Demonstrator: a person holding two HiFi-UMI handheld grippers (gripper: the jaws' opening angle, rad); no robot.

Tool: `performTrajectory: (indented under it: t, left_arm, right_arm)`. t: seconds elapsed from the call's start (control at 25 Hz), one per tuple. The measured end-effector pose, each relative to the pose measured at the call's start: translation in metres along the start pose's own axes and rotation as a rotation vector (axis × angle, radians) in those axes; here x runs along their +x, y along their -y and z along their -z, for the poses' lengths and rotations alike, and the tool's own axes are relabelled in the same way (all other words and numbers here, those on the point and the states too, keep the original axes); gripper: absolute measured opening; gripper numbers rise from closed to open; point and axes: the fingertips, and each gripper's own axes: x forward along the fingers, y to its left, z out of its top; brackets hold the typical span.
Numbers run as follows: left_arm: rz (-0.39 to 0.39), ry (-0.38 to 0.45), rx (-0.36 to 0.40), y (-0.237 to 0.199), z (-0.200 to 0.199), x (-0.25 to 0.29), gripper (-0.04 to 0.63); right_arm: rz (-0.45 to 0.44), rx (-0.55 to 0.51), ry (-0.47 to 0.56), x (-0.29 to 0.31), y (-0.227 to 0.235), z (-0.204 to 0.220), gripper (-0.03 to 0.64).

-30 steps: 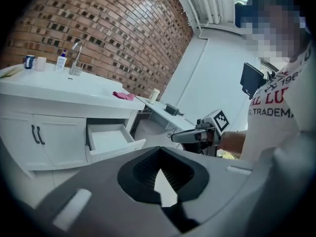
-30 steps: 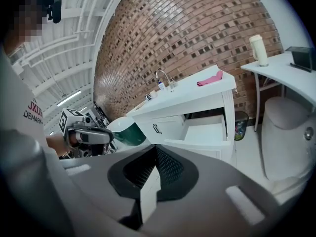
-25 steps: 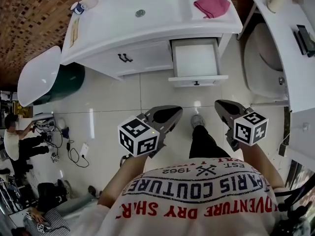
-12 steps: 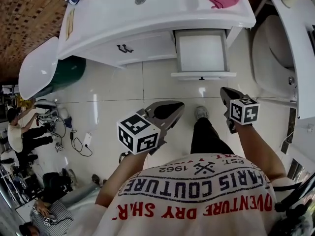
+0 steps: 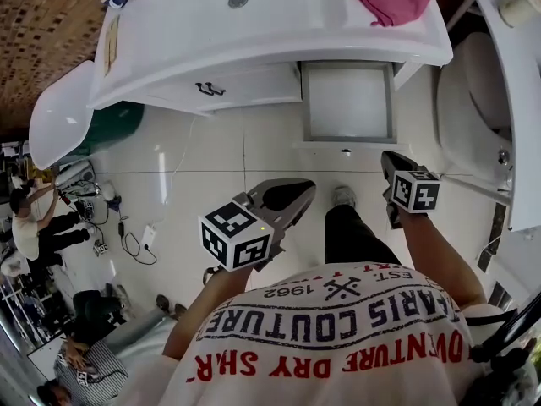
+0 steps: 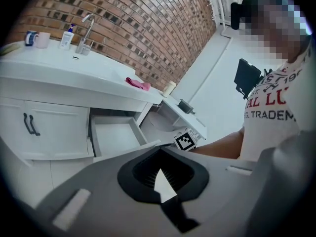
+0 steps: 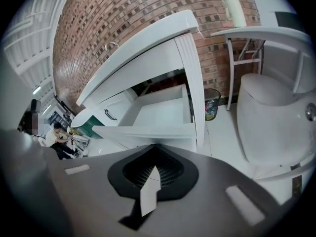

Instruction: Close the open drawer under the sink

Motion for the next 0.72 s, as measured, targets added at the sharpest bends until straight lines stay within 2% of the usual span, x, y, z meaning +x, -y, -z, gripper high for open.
performTrajectory:
  t: [0.32,0.72]
  left_arm:
    - [-0.02,0.008,-0.015,-0.02,-0.019,0.012,-0.015]
    - [-0.074,0.026,-0.053,-0.046,-0.033,0.003,-0.015]
  right_arm:
    - [-0.013,0.031,-0.001,0.019,0.009,-0.027,0.006]
    - [0.004,0.04,0.037,0.061,0.027,-0.109,0.006]
